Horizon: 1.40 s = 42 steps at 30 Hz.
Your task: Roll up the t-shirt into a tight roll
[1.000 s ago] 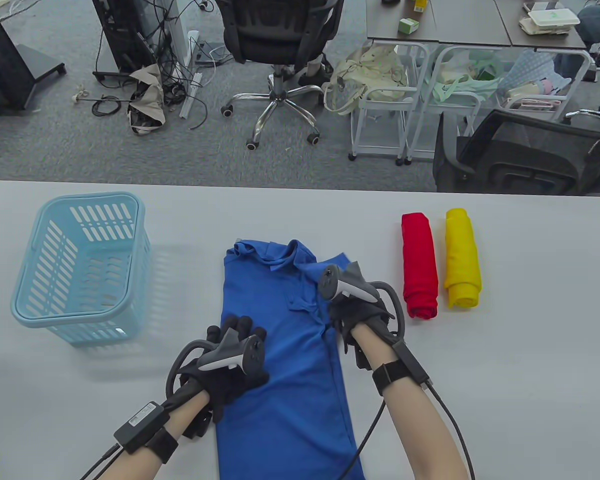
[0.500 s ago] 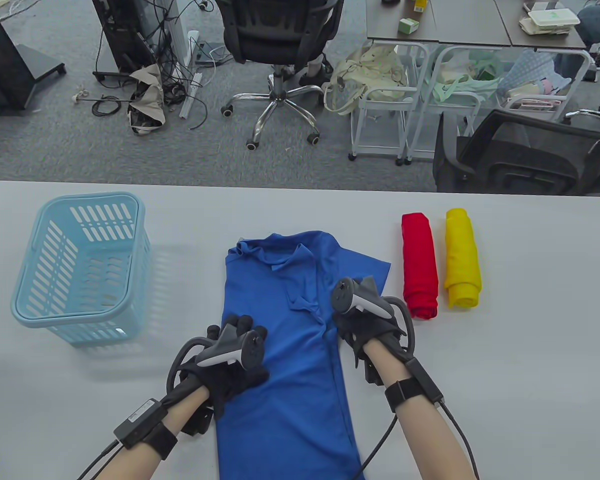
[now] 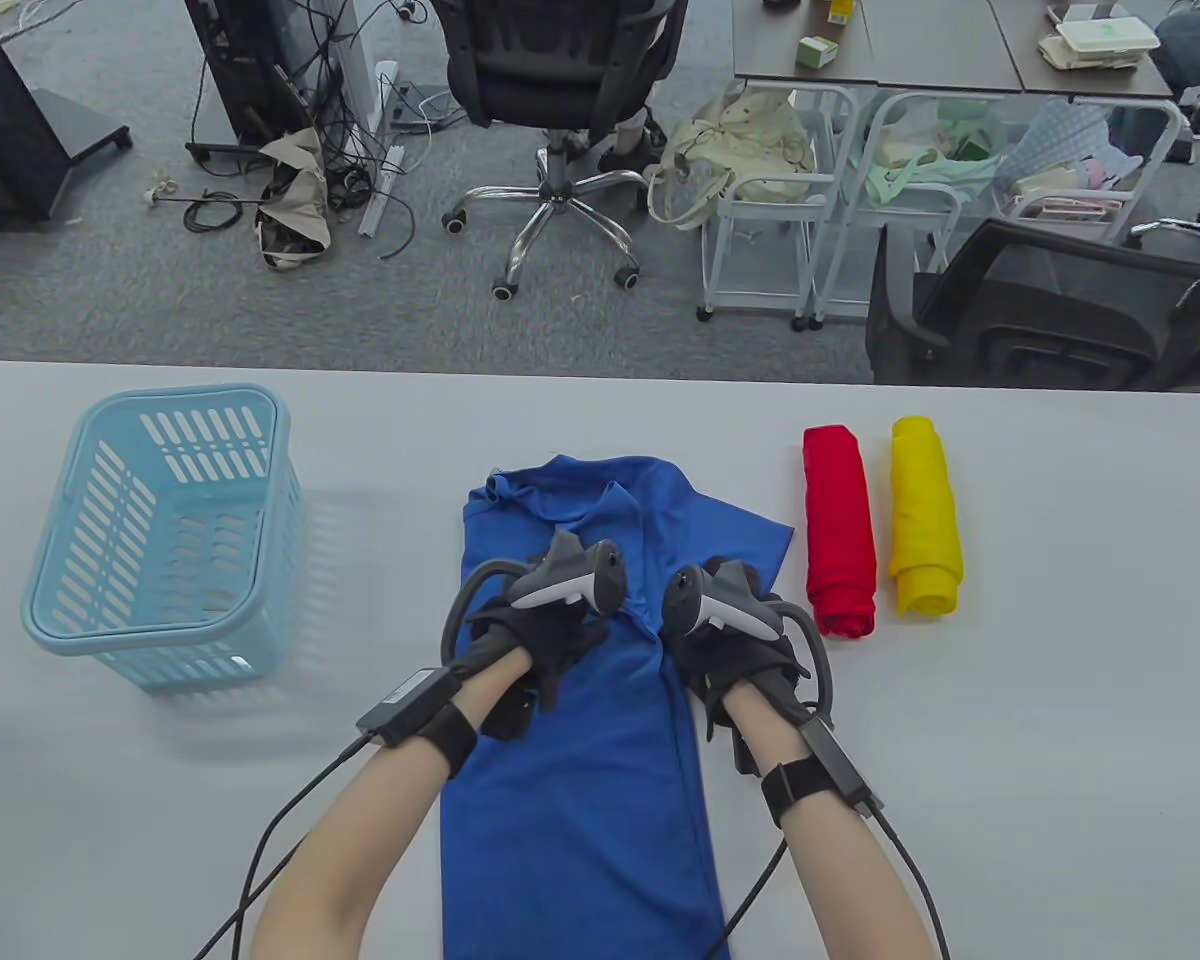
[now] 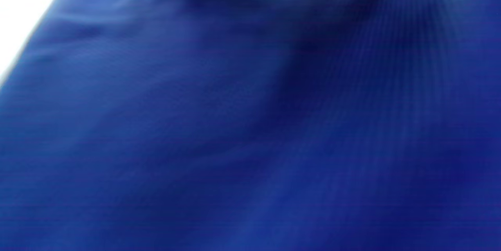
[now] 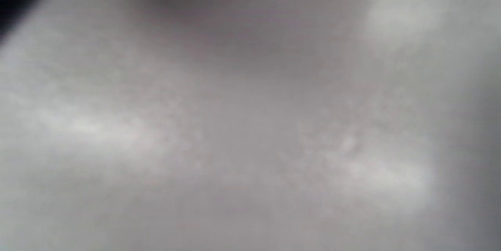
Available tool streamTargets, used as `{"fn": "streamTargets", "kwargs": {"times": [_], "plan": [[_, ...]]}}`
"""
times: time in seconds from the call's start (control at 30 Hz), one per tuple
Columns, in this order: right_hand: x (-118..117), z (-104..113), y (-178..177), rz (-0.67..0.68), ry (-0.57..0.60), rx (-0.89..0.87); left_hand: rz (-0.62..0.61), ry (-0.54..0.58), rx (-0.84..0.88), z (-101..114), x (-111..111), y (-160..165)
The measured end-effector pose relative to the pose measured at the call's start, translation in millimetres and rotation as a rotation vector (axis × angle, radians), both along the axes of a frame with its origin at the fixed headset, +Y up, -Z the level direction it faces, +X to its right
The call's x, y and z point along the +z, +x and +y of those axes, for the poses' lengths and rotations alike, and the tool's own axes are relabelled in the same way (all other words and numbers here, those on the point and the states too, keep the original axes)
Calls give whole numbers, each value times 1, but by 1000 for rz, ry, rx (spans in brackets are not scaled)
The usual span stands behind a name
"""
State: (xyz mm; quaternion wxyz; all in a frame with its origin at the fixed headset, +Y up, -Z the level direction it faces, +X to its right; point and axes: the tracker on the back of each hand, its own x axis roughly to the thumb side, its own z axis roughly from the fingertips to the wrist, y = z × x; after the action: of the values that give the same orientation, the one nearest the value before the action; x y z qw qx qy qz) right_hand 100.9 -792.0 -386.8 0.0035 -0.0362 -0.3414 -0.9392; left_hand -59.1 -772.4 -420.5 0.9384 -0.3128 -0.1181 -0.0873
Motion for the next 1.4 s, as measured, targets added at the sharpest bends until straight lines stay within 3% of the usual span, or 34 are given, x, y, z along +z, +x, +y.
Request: {"fn": "streamTargets", "kwargs": {"times": [0.07, 0.2, 0.23, 0.33, 0.4, 0.43, 0.5, 0.6, 0.67, 0.73, 0.8, 0.83, 0.93, 1.03, 1.13, 1.2, 1.27, 1.4], "plan": [[0, 0, 1, -5, -5, -8, -16, 34, -31, -3, -5, 10], [-1, -1, 1, -14, 8, 1, -39, 234, -29, 9, -8, 4], [-1, 1, 2, -27, 28, 36, -60, 276, -109, 15, -9, -5], [-2, 4, -1, -46, 79, 121, -40, 584, -481, 41, -14, -45], [-3, 5, -4, -46, 101, 163, 52, 695, -660, 62, -17, -70], [-4, 6, -6, -47, 112, 184, 142, 708, -661, 75, -16, -87], [-5, 6, -8, -51, 116, 198, 257, 693, -556, 93, -7, -109], [-9, 8, -9, -91, 95, 184, 226, 602, -343, 95, 22, -115], [-12, 16, -11, -121, 84, 190, 198, 445, -147, 81, 42, -111], [-11, 31, -18, -148, 99, 200, 231, 164, 74, 47, 63, -101], [2, 45, -31, -101, 173, 179, 239, 1, 131, 15, 75, -95], [15, 52, -40, -54, 245, 173, 214, -19, 94, -1, 79, -91], [54, 52, -64, 132, 253, 89, 77, 162, -105, -15, 80, -86], [66, 24, -70, 158, 109, 46, 152, 60, 30, -14, 71, -89], [46, 4, -52, 115, 97, 130, 153, 79, -14, -14, 59, -106], [31, 2, -33, 0, 35, 9, 208, 94, -12, -11, 54, -129], [19, 3, -23, -28, 12, -18, 285, 87, -10, -3, 50, -145], [5, 2, -20, -56, 3, -27, 280, 176, -228, 13, 49, -154]]}}
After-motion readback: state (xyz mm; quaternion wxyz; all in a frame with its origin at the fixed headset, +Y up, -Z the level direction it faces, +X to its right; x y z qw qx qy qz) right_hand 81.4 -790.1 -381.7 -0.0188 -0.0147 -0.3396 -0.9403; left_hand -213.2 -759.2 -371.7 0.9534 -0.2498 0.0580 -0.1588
